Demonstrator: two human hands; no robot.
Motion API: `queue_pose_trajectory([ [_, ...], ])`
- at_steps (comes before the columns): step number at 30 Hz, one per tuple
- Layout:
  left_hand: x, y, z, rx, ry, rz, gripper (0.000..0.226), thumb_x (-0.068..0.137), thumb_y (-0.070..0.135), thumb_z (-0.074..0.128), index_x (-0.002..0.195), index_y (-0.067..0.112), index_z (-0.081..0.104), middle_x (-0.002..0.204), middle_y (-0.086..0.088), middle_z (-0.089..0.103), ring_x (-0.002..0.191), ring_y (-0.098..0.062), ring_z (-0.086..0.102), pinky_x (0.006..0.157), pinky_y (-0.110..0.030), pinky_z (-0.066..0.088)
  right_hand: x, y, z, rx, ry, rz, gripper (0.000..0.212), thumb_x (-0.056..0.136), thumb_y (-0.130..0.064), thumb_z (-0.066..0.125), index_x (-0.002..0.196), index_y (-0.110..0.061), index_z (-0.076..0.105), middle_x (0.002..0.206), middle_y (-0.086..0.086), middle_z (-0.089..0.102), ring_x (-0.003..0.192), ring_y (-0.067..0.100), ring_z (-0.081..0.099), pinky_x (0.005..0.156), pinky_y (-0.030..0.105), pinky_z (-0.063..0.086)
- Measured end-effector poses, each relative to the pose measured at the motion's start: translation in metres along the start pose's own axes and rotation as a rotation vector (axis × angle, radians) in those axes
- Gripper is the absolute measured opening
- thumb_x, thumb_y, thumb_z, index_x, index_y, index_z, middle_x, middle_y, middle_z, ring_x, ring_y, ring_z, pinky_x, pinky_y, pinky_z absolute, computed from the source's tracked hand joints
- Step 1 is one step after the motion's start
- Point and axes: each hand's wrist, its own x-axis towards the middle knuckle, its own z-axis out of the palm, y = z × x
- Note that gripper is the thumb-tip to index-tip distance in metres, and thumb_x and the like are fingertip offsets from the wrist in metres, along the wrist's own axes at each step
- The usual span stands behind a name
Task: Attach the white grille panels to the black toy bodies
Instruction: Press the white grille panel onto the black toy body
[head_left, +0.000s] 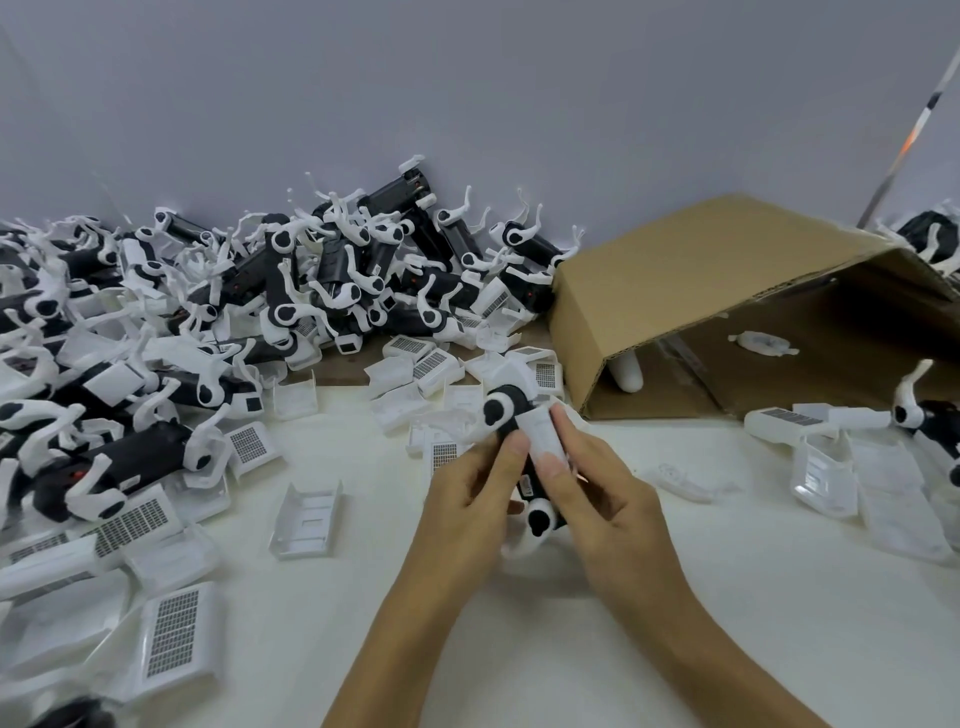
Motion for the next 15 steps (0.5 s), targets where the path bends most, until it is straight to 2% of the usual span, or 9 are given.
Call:
queue_pose_trajectory([
  [2,-0.003,0.002,0.003,0.001,-0.028,0.006,0.038,0.096,0.057,0.048,0.124,0.039,0.066,0.118,0.014,0.072,0.112,-0.003,0.067,0.097,-0.03,0.054,-0.002,0.0,0.003,-0.068,-0.04,-0.024,0.047,0.09,-0.041,0.059,0.135,-0.047,0.048,0.129,-0.029,0.061,0.126,-0.004,0.055,0.103,0.014,0.044],
  [4,-0.005,0.004,0.005,-0.014,-0.042,0.033,0.038,0.092,0.067,0.052,0.121,0.047,0.065,0.118,0.019,0.069,0.109,0.004,0.065,0.085,-0.017,0.055,-0.004,-0.001,0.004,-0.064,-0.058,-0.076,0.039,0.099,-0.036,0.057,0.138,-0.04,0.051,0.134,-0.026,0.059,0.131,-0.003,0.051,0.105,0.014,0.041],
  [6,-0.005,0.006,0.004,-0.011,-0.008,0.052,0.044,0.082,0.066,0.064,0.115,0.039,0.069,0.105,0.013,0.074,0.095,0.0,0.07,0.069,-0.012,0.053,-0.006,-0.002,0.002,0.018,-0.034,-0.135,0.034,0.1,-0.021,0.053,0.131,-0.029,0.063,0.133,-0.017,0.064,0.131,0.004,0.055,0.104,0.017,0.044],
  [8,-0.002,0.007,0.001,-0.059,0.065,0.065,0.04,0.078,0.053,0.08,0.108,0.027,0.075,0.098,0.008,0.078,0.09,-0.006,0.073,0.07,-0.015,0.054,-0.004,-0.006,-0.001,0.089,0.047,-0.145,0.03,0.095,-0.018,0.055,0.121,-0.023,0.07,0.122,-0.01,0.072,0.12,0.009,0.064,0.095,0.017,0.05],
  [10,0.0,0.008,-0.002,-0.148,0.094,0.074,0.038,0.073,0.037,0.082,0.105,0.018,0.077,0.1,0.001,0.079,0.097,-0.015,0.075,0.079,-0.022,0.058,0.002,-0.01,-0.006,0.172,0.168,-0.067,0.021,0.093,-0.028,0.069,0.112,-0.02,0.07,0.107,-0.006,0.077,0.105,0.011,0.071,0.083,0.017,0.054],
  [11,0.0,0.008,-0.003,-0.168,0.078,0.071,0.039,0.072,0.035,0.08,0.105,0.015,0.078,0.102,-0.002,0.079,0.099,-0.019,0.075,0.083,-0.027,0.059,0.004,-0.012,-0.007,0.177,0.197,-0.013,0.026,0.088,-0.036,0.072,0.11,-0.022,0.07,0.102,-0.006,0.077,0.1,0.012,0.072,0.079,0.017,0.056],
  [13,-0.002,0.007,-0.003,-0.166,0.003,0.083,0.034,0.076,0.032,0.079,0.105,0.015,0.079,0.104,-0.005,0.078,0.101,-0.023,0.074,0.088,-0.035,0.06,0.007,-0.011,-0.01,0.111,0.128,0.085,0.035,0.08,-0.049,0.064,0.102,-0.024,0.075,0.096,-0.002,0.078,0.095,0.017,0.074,0.075,0.026,0.06],
  [15,-0.003,0.008,-0.003,-0.15,-0.043,0.104,0.027,0.081,0.031,0.077,0.103,0.015,0.08,0.102,-0.008,0.078,0.1,-0.025,0.074,0.087,-0.036,0.06,0.005,-0.012,-0.008,0.08,0.047,0.132,0.043,0.081,-0.056,0.058,0.092,-0.02,0.079,0.091,0.006,0.078,0.09,0.024,0.074,0.079,0.042,0.061],
])
